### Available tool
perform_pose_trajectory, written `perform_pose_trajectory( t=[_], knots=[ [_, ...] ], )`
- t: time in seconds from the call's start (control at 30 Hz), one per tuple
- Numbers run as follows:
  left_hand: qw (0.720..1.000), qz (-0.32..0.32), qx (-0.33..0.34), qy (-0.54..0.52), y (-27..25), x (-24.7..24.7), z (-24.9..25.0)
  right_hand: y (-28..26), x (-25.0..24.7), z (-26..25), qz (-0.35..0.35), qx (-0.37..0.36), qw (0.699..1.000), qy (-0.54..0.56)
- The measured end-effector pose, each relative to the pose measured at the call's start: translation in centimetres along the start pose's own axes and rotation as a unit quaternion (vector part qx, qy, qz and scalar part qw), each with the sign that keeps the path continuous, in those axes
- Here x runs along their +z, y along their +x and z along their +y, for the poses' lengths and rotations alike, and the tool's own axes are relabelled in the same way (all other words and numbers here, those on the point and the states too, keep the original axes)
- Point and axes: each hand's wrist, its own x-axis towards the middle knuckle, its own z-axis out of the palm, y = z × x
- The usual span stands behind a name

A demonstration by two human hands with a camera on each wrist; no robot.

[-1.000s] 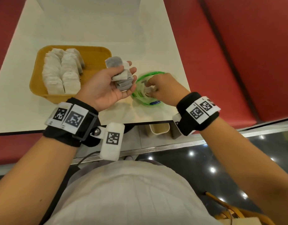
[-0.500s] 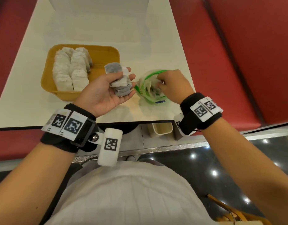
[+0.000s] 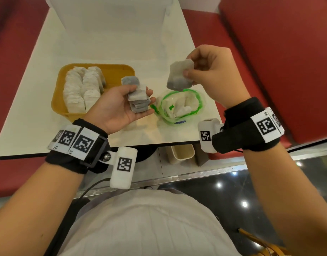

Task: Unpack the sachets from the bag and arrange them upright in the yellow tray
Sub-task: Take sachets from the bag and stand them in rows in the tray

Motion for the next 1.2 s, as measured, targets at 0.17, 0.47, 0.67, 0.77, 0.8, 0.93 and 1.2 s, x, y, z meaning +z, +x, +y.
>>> perform_pose_trajectory(
  t=[0.17,0.47,0.67,0.77,0.8,0.93,1.2],
  knots=[
    [1.0,-0.011,0.001,0.0,-0.3,0.1,0.1,-0.5,1.7,-3.5,-0.042,0.0,0.978,0.206],
    [0.992,-0.102,-0.054,-0.04,-2.4,-2.5,2.4,0.7,8.5,-4.4,-0.073,0.063,0.991,0.089],
    [0.996,-0.081,-0.021,0.023,-3.8,-4.0,3.8,1.1,11.1,-5.1,-0.062,0.019,0.998,-0.004],
    [0.995,-0.066,-0.003,0.071,-3.9,-4.9,4.2,1.5,12.0,-5.7,-0.062,0.03,0.996,0.047],
    [0.994,-0.065,0.001,0.084,-4.0,-5.1,4.4,1.7,12.2,-5.8,-0.061,0.037,0.995,0.07],
    [0.991,-0.06,0.018,0.119,-4.3,-6.0,5.1,2.3,12.9,-6.4,-0.062,0.029,0.994,0.088],
    [0.988,-0.03,0.057,0.14,-5.1,-7.8,5.9,3.9,9.9,-7.1,0.018,0.005,0.999,0.025]
  ],
)
